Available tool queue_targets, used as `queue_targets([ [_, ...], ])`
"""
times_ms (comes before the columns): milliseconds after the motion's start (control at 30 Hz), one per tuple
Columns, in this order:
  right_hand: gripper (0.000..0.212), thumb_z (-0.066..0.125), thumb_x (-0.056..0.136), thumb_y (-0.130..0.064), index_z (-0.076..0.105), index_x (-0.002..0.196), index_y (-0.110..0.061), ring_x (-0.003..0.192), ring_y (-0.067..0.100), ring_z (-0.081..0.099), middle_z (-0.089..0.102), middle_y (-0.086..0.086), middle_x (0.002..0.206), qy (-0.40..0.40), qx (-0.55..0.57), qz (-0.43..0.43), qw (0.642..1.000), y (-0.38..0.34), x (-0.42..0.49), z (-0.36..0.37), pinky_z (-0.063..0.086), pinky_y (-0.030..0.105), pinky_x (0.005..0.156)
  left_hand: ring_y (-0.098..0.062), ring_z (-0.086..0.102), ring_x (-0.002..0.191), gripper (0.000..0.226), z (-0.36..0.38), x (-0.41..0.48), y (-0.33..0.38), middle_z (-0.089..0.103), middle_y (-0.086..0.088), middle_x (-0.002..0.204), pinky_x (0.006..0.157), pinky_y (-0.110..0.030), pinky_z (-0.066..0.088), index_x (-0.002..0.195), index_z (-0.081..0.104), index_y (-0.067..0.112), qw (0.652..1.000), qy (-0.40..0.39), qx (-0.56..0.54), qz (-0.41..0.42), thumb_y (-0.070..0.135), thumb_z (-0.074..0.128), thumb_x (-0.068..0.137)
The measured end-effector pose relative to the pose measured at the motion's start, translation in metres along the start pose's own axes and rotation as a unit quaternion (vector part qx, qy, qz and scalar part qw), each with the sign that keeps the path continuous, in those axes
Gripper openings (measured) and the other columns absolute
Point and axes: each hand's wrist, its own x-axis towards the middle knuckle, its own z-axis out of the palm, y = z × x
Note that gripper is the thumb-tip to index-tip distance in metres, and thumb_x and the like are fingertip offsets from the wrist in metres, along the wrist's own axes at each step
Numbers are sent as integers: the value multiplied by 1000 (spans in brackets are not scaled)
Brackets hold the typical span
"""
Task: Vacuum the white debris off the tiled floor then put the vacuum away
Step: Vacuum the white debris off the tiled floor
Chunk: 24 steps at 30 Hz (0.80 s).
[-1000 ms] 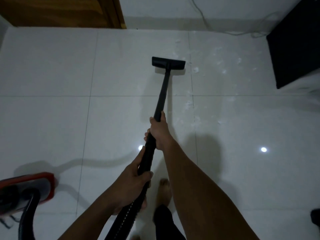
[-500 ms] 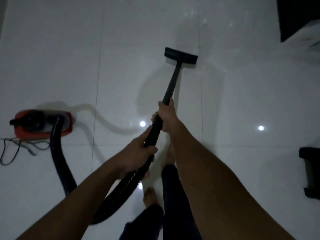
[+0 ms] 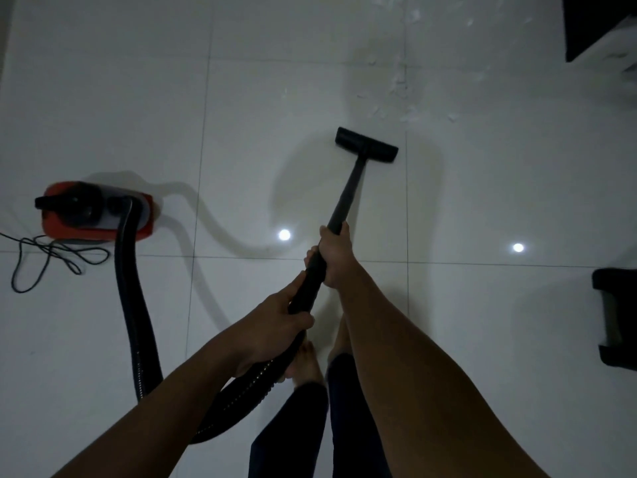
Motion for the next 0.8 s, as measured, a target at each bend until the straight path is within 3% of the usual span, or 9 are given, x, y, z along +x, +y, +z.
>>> queue_targets([
  [100,58,49,104,-19,27,153,-41,44,15,47,45,6,62,0,-17,2,1000,-1,6,-4,49,27,46,-9,57,43,78,6,6,-1,62,-5,77,45,-25,48,147,15,57,1000,10,4,16,7,47,97],
  [400,59,50,106,-22,23,155,-43,46,17,49,46,7,63,-3,-66,-1,998,-48,22,-4,48,27,44,-8,56,45,73,9,34,28,58,-10,74,47,-26,51,148,20,51,998,27,-37,48,6,46,98],
  [667,62,48,106,-22,19,156,-43,43,16,49,47,8,65,-24,-93,-7,995,-97,56,3,48,28,45,-28,59,65,73,2,73,62,60,-17,84,54,-33,56,144,20,60,996,41,-72,28,11,48,98],
  [800,56,48,105,-23,26,152,-43,41,15,49,46,8,66,-51,-111,-2,992,-136,77,14,49,28,46,-26,53,47,76,-5,92,98,55,-18,78,47,-33,51,137,19,69,991,46,-120,22,9,45,99],
])
